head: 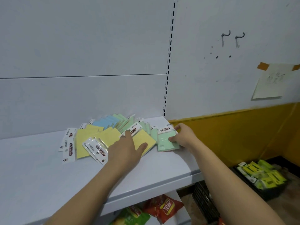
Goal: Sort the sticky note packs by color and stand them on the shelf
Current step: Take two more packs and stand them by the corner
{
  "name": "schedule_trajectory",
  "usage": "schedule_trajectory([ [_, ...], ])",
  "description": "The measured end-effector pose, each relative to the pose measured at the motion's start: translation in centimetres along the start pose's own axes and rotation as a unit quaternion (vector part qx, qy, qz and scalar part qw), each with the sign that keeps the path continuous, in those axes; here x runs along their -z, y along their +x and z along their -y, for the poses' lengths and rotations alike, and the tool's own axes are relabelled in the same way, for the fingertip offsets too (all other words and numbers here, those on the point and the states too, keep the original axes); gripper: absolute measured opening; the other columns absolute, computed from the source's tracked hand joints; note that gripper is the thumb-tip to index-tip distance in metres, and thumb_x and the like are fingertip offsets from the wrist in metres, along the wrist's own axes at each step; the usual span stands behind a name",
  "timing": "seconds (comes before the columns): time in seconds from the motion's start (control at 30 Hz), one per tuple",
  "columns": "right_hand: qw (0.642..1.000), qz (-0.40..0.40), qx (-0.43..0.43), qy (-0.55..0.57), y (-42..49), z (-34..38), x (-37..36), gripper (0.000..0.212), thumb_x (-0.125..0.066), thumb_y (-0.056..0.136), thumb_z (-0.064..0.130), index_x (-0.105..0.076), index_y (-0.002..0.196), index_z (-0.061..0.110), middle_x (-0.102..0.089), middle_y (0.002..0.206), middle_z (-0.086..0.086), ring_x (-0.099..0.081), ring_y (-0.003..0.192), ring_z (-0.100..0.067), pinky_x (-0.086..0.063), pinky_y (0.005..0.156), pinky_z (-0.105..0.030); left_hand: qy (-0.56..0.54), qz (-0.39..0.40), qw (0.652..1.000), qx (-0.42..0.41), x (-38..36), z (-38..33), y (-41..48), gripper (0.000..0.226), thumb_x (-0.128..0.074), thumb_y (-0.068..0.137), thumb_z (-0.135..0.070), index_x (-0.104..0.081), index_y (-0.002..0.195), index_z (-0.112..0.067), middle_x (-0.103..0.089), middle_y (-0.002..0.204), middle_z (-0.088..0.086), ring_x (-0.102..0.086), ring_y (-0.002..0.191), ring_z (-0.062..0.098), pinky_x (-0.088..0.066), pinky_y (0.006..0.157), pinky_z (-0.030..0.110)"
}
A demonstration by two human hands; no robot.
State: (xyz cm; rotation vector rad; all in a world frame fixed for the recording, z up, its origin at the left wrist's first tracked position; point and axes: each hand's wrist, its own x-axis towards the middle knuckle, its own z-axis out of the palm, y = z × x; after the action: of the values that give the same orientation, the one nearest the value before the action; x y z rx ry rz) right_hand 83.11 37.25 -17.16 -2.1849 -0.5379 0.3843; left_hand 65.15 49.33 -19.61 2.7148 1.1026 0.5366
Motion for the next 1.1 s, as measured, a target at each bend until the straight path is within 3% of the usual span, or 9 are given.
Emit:
schedule_trajectory([
  [0.13,0.988,-0.077,0.044,0.125,-0.2,-1.2,0.6,0.050,-0.074,0.078,0.005,-0.051,0.122,0.015,-0.068,0.096,-0.006,-0.067,0.091,-0.024,-0.055,0.084,-0.045,0.015,0.011,0.999,0.032,-0.2,-0.6,-0.3,0.082,-0.039,0.084,-0.072,-0.028,0.135,-0.010,-0.062,0.108,0.006,-0.061,0.097,0.028,-0.038,0.066,0.034],
  [0.33,0.969,-0.081,0.113,0.205,-1.4,-1.8,0.2,0.020,-0.068,0.082,0.000,-0.067,0.084,0.020,-0.070,0.083,0.003,-0.068,0.085,-0.021,-0.056,0.074,-0.033,-0.099,-0.005,0.993,0.057,-0.3,-2.2,-0.3,0.081,-0.068,0.078,-0.051,-0.026,0.137,-0.015,-0.062,0.111,0.006,-0.060,0.102,0.030,-0.039,0.070,0.034],
  [0.43,0.960,-0.052,0.105,0.252,-2.1,-2.8,-0.9,0.015,-0.064,0.087,0.002,-0.066,0.094,0.016,-0.071,0.090,0.002,-0.069,0.088,-0.016,-0.057,0.069,-0.026,-0.223,-0.027,0.972,0.064,-1.0,-2.1,-0.3,0.091,-0.077,0.074,-0.032,-0.021,0.144,-0.019,-0.063,0.114,0.006,-0.060,0.102,0.029,-0.043,0.072,0.033],
  [0.63,0.973,-0.054,0.138,0.176,-2.3,-3.7,-0.9,0.025,-0.067,0.086,0.004,-0.061,0.103,0.021,-0.066,0.094,0.012,-0.063,0.091,-0.008,-0.048,0.055,-0.007,-0.381,-0.050,0.919,0.090,-1.5,-1.2,0.3,0.077,-0.082,0.069,-0.010,-0.043,0.136,-0.020,-0.063,0.085,-0.011,-0.062,0.078,0.012,-0.053,0.080,0.037],
  [0.73,0.976,-0.084,0.142,0.143,-2.4,-3.6,-0.9,0.019,-0.069,0.085,0.006,-0.066,0.099,0.017,-0.064,0.087,0.011,-0.061,0.082,-0.006,-0.043,0.051,-0.002,-0.408,-0.061,0.906,0.096,-1.2,-1.2,0.5,0.043,-0.080,0.068,-0.007,-0.063,0.106,-0.017,-0.057,0.068,-0.011,-0.054,0.061,0.007,-0.049,0.065,0.030],
  [0.83,0.978,-0.112,0.147,0.097,-2.3,-3.6,-0.8,0.017,-0.071,0.084,0.010,-0.069,0.100,0.013,-0.067,0.089,0.004,-0.056,0.072,0.003,-0.039,0.049,0.000,-0.413,-0.059,0.904,0.091,-1.0,-0.8,0.6,0.017,-0.078,0.064,-0.008,-0.066,0.072,-0.016,-0.059,0.062,-0.005,-0.055,0.057,0.014,-0.049,0.061,0.033],
  [0.93,0.979,-0.117,0.142,0.084,-2.3,-3.6,-0.8,0.018,-0.071,0.084,0.011,-0.071,0.103,0.012,-0.068,0.091,0.002,-0.059,0.075,-0.006,-0.039,0.048,0.000,-0.407,-0.046,0.908,0.086,-0.4,-0.5,0.9,0.011,-0.078,0.065,-0.010,-0.070,0.069,-0.017,-0.068,0.067,0.005,-0.065,0.064,0.024,-0.055,0.064,0.034],
  [1.03,0.982,-0.116,0.135,0.059,-2.3,-3.5,-0.4,0.017,-0.072,0.084,0.014,-0.073,0.102,0.014,-0.067,0.088,0.005,-0.059,0.076,-0.006,-0.039,0.047,-0.004,-0.388,-0.027,0.919,0.069,0.7,-0.1,1.7,0.014,-0.080,0.067,-0.008,-0.073,0.073,-0.017,-0.072,0.070,0.004,-0.065,0.060,0.014,-0.051,0.058,0.021],
  [1.1,0.983,-0.117,0.134,0.053,-2.1,-3.4,0.2,0.016,-0.073,0.083,0.016,-0.074,0.099,0.016,-0.067,0.086,0.008,-0.062,0.080,-0.009,-0.038,0.053,-0.007,-0.381,-0.024,0.922,0.061,1.4,0.0,2.4,0.016,-0.083,0.065,-0.010,-0.073,0.076,-0.014,-0.073,0.068,0.001,-0.066,0.062,0.013,-0.052,0.064,0.027],
])
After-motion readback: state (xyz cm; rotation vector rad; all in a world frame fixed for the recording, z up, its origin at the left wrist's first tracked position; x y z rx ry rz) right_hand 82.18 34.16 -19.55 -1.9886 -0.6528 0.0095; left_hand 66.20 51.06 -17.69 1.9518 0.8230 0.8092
